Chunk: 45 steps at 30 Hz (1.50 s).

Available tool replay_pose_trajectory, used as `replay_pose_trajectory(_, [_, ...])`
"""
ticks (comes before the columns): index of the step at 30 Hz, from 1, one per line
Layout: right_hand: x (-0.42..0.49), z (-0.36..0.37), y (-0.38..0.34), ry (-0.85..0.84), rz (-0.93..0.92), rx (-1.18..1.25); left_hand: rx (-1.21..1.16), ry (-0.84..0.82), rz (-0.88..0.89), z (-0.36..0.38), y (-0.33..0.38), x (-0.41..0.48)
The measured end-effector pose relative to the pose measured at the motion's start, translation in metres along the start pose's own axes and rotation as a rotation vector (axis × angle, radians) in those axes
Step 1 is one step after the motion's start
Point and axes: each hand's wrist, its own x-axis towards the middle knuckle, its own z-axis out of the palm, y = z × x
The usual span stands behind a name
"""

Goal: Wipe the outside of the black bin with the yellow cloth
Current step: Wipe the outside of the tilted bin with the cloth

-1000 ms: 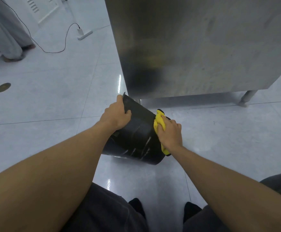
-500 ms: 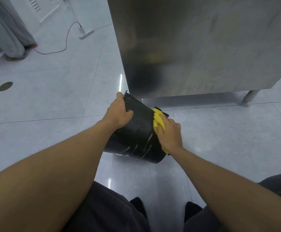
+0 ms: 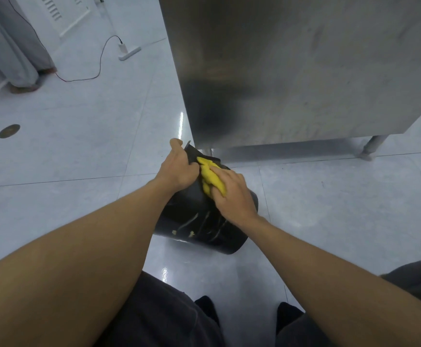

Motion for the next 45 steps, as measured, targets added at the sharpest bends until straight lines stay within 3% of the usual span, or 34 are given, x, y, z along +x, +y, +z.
replay_pose_trajectory(6, [-0.007, -0.017, 0.042, 0.026, 0.395, -0.098, 0.032, -0.032, -0.051, -0.006, -0.002, 0.001])
replay_pose_trajectory(9, [-0.005, -0.013, 0.026, 0.047, 0.301, -0.055, 0.107, -0.016, -0.061, -0.005, -0.001, 0.0])
replay_pose_trajectory(13, [-0.005, 0.002, -0.012, -0.022, -0.077, -0.026, 0.064, 0.026, -0.068, -0.004, -0.003, -0.001])
replay_pose_trajectory(16, [-0.009, 0.005, -0.016, -0.058, -0.16, -0.026, 0.012, 0.018, -0.055, -0.005, -0.005, -0.002])
replay_pose_trajectory(21, [-0.02, -0.006, 0.032, 0.013, 0.176, -0.148, -0.008, -0.029, -0.038, -0.004, -0.001, -0.003])
replay_pose_trajectory(26, [-0.017, -0.015, 0.042, 0.021, 0.501, -0.039, 0.024, 0.015, -0.039, -0.001, 0.002, -0.003])
replay_pose_trajectory(28, [-0.013, -0.015, 0.028, 0.015, 0.495, 0.016, 0.033, 0.029, -0.054, -0.001, 0.001, -0.002])
replay_pose_trajectory(34, [-0.004, -0.008, -0.032, -0.101, 0.113, 0.163, -0.12, 0.008, -0.073, -0.002, 0.0, 0.0])
replay_pose_trajectory(37, [-0.002, -0.002, -0.029, -0.136, 0.035, 0.158, -0.214, 0.019, -0.144, -0.002, 0.0, 0.002])
replay_pose_trajectory(45, [-0.015, -0.01, 0.035, 0.096, 0.397, 0.058, -0.063, -0.019, -0.152, 0.002, -0.012, 0.005])
